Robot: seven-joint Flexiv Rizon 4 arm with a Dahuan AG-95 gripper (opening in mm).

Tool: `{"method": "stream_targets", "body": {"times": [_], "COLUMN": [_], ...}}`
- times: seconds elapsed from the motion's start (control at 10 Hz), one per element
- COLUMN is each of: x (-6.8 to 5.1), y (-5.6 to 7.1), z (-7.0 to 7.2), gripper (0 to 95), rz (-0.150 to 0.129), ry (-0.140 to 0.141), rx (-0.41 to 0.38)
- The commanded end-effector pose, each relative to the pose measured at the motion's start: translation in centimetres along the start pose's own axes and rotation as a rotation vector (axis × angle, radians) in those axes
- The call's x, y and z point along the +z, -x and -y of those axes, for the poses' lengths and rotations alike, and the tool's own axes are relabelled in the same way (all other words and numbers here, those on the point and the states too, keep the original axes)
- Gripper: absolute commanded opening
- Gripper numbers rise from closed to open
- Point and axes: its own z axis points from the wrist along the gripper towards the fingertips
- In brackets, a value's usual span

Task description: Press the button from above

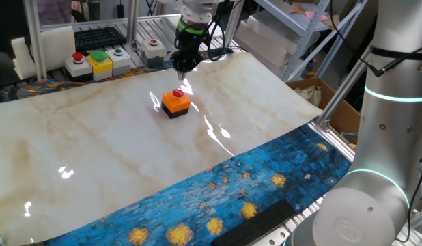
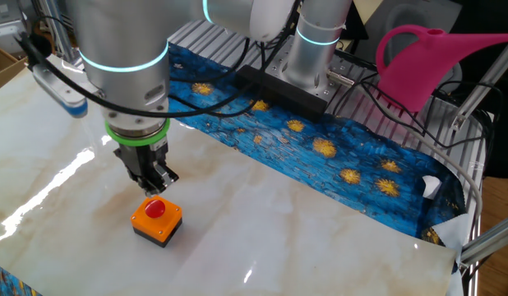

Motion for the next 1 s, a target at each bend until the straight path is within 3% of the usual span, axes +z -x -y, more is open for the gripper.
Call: {"method": "stream_targets", "body": {"times": [0.1, 0.2, 1.0], "x": [0.79, 0.77, 0.78], "y": [0.01, 0.03, 0.02], "z": [-0.14, -0.13, -0.14], "gripper": [0.0, 0.0, 0.0], "rz": [-0.016, -0.024, -0.024], "ry": [0.008, 0.011, 0.011], "rx": [-0.019, -0.055, -0.059]}}
